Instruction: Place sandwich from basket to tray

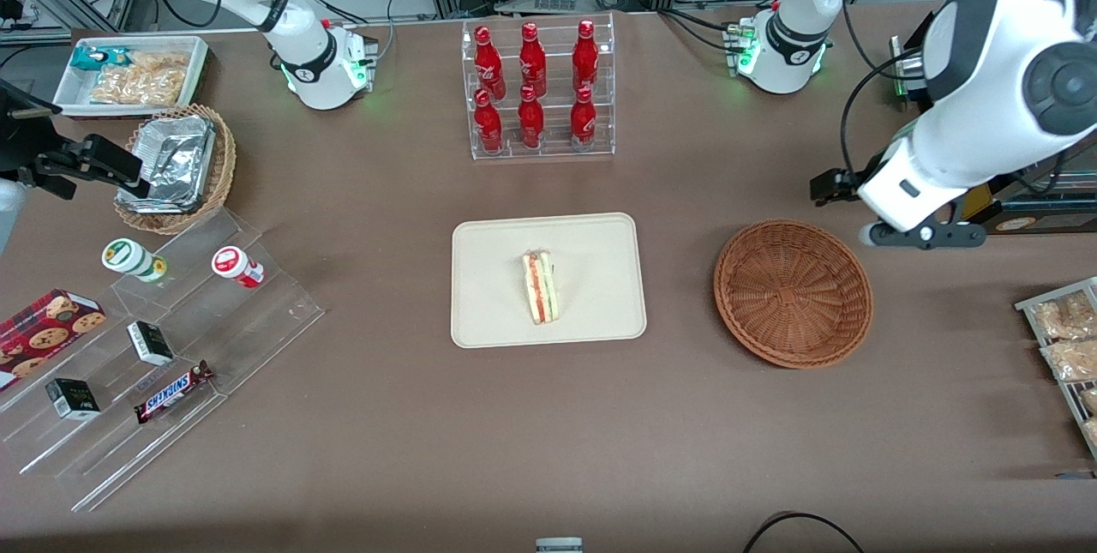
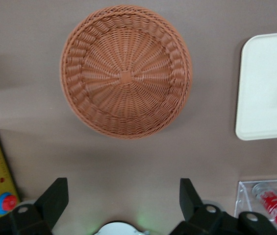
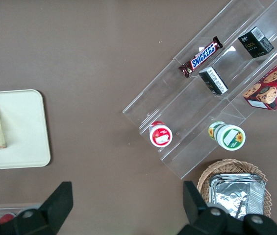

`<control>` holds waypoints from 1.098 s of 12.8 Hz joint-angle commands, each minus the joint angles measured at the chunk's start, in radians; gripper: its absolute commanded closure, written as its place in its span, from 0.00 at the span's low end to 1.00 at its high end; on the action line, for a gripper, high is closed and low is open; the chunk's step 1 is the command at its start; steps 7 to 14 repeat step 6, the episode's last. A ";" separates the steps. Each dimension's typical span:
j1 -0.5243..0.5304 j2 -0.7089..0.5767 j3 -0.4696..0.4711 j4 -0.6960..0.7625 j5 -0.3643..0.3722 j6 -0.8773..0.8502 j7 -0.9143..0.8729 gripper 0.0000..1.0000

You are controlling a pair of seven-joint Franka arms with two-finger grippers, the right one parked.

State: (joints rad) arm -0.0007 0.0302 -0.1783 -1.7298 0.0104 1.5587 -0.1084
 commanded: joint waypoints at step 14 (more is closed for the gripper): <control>0.039 -0.027 -0.009 0.151 0.042 -0.136 0.087 0.00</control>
